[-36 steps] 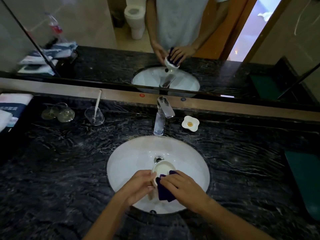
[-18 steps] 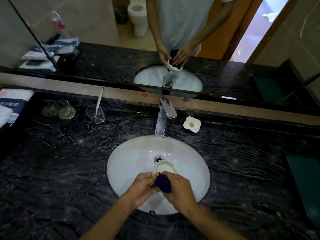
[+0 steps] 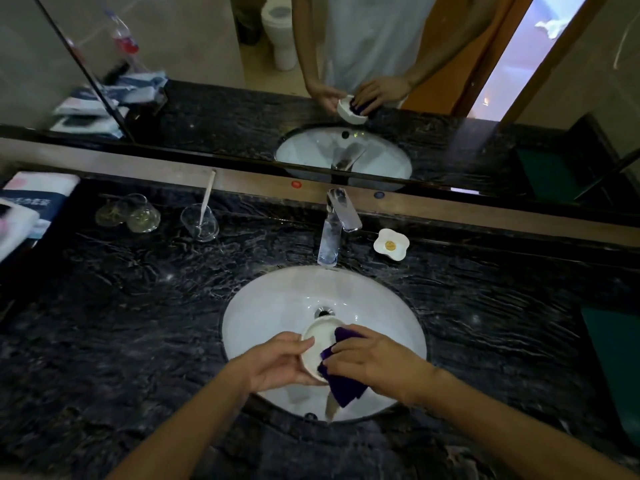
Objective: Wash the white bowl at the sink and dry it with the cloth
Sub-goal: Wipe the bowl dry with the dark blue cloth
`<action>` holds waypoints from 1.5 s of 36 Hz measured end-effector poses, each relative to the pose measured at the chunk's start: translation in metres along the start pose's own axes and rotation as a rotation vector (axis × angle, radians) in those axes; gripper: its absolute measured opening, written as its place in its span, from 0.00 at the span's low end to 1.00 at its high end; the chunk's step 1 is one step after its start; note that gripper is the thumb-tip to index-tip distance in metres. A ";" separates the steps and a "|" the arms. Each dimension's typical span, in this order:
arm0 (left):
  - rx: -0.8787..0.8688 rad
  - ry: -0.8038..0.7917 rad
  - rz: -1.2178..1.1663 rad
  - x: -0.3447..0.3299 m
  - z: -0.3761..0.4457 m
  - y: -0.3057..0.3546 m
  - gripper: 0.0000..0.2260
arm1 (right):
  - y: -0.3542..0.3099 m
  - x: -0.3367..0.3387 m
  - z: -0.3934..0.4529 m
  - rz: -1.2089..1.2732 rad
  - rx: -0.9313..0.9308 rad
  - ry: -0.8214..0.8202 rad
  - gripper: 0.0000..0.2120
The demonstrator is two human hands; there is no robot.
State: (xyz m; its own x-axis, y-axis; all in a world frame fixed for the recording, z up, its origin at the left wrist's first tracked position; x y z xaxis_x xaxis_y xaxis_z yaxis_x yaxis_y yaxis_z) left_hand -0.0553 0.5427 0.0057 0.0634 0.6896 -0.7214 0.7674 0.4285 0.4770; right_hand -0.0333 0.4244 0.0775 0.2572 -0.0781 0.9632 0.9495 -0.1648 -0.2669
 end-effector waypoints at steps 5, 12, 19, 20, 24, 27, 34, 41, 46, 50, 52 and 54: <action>-0.002 0.049 0.021 0.004 0.005 0.005 0.21 | 0.010 -0.002 0.008 0.049 -0.086 -0.041 0.21; -0.135 0.237 -0.040 0.009 0.015 -0.012 0.28 | 0.015 -0.016 0.002 0.472 -0.693 0.133 0.22; -0.232 0.303 -0.146 0.006 0.020 -0.034 0.26 | 0.005 -0.018 0.010 0.392 -0.859 0.165 0.17; -0.232 0.305 -0.137 0.006 0.018 -0.034 0.27 | 0.004 -0.017 0.011 0.385 -0.806 0.136 0.17; -0.184 0.199 -0.024 0.005 0.007 -0.026 0.23 | 0.002 -0.008 0.007 0.347 -0.504 -0.004 0.22; -0.111 0.107 -0.046 0.003 0.001 -0.016 0.26 | -0.004 0.011 0.004 0.217 -0.259 0.002 0.20; 0.047 0.000 0.135 -0.007 0.001 0.017 0.24 | -0.013 0.023 0.003 -0.061 0.036 0.023 0.13; -0.049 0.115 0.077 -0.001 0.011 0.008 0.18 | 0.007 0.006 -0.001 0.334 -0.499 0.078 0.24; -0.173 0.232 0.029 -0.001 0.013 -0.010 0.23 | 0.001 -0.003 -0.004 0.512 -0.941 0.353 0.18; -0.212 0.298 -0.025 0.005 0.010 -0.022 0.24 | -0.004 -0.006 0.006 0.424 -0.791 0.236 0.20; -0.202 0.266 -0.078 0.007 0.007 -0.024 0.28 | -0.006 -0.004 0.009 0.364 -0.601 0.135 0.21; -0.165 0.174 -0.095 0.007 0.004 -0.021 0.31 | -0.011 0.000 0.009 0.264 -0.393 0.065 0.20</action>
State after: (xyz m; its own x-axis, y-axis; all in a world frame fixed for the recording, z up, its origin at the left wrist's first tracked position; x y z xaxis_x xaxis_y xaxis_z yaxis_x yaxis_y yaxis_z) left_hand -0.0688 0.5360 -0.0113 -0.1257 0.7258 -0.6763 0.6494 0.5756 0.4970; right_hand -0.0417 0.4353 0.0808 0.4570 -0.2265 0.8601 0.7101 -0.4894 -0.5062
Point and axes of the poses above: each hand's wrist, its own z-axis towards the middle knuckle, its own x-axis out of the back of the hand, y = z × x, the point moved 8 cm from there along z, towards the middle knuckle, and after that the axes turned 2 degrees about z, right-handed, at the moved point
